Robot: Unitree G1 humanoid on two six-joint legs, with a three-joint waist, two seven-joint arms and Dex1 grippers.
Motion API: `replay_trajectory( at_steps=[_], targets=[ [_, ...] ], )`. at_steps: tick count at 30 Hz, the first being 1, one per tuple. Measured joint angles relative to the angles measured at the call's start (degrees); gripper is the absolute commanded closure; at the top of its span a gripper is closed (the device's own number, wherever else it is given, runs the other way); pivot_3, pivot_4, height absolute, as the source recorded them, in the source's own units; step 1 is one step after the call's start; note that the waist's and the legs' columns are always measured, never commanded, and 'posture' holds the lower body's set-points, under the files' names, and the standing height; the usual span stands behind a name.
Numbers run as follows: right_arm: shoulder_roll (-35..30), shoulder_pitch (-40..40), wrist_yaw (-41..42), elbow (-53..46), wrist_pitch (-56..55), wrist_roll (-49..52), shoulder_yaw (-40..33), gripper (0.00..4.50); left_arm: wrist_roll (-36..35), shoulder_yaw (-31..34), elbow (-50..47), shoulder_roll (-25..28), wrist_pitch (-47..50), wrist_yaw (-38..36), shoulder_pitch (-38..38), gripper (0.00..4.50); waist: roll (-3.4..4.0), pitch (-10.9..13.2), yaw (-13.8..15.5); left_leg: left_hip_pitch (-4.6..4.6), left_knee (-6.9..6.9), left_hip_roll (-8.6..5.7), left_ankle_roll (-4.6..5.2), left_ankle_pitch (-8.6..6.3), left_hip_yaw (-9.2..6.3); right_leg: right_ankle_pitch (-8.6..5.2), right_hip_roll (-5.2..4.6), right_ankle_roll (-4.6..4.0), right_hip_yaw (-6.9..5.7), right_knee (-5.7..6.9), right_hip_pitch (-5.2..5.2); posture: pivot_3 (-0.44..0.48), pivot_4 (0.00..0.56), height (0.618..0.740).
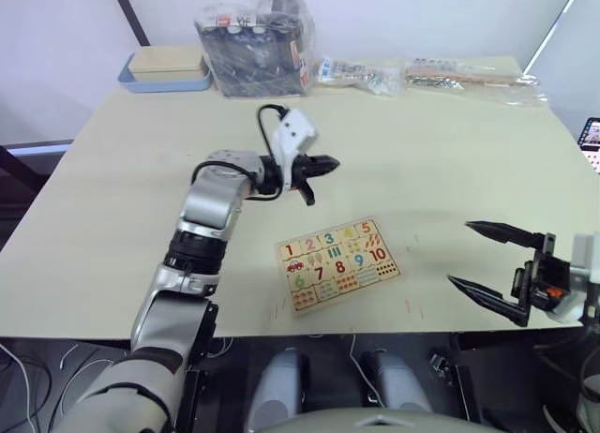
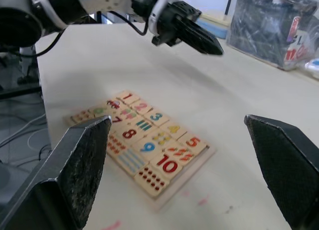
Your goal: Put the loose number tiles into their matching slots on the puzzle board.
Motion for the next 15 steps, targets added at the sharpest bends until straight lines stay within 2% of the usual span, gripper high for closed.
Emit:
replay_trajectory(
  at_steps=[4, 9, 15],
  targets=[
    [1.8, -7.5, -2.4, 3.1, 0.2, -1.6, 4.4, 0.00, -6.6, 9.5, -9.6, -0.7, 1.6, 5.7, 8.3, 4.42, 0.01, 0.0, -0.2, 0.01, -0.01, 0.03, -0.02, 0.01, -0.02, 0.01, -0.02, -0.02, -0.03, 0.03, -0.01, 0.000, 0.150, 0.740],
    [3.9, -13.0, -2.8, 6.4, -0.3, -2.6, 7.0, 0.00, -10.3, 14.7, -18.4, 0.5, 3.2, 10.6, 16.1, 4.42, -0.01, 0.0, 0.1, 0.01, -0.02, 0.01, -0.03, 0.01, -0.08, 0.01, -0.07, -0.03, -0.10, 0.04, 0.02, 0.000, 0.150, 0.740],
    [4.5, -15.8, 1.7, 13.8, -0.6, -2.7, 8.8, 0.00, -16.6, 20.6, -29.8, 2.8, 3.5, 11.5, 31.2, 4.42, -0.01, 0.0, 0.0, 0.04, -0.08, 0.00, -0.02, 0.00, -0.05, 0.01, -0.21, -0.05, -0.17, 0.02, 0.02, 0.000, 0.150, 0.740]
  ],
)
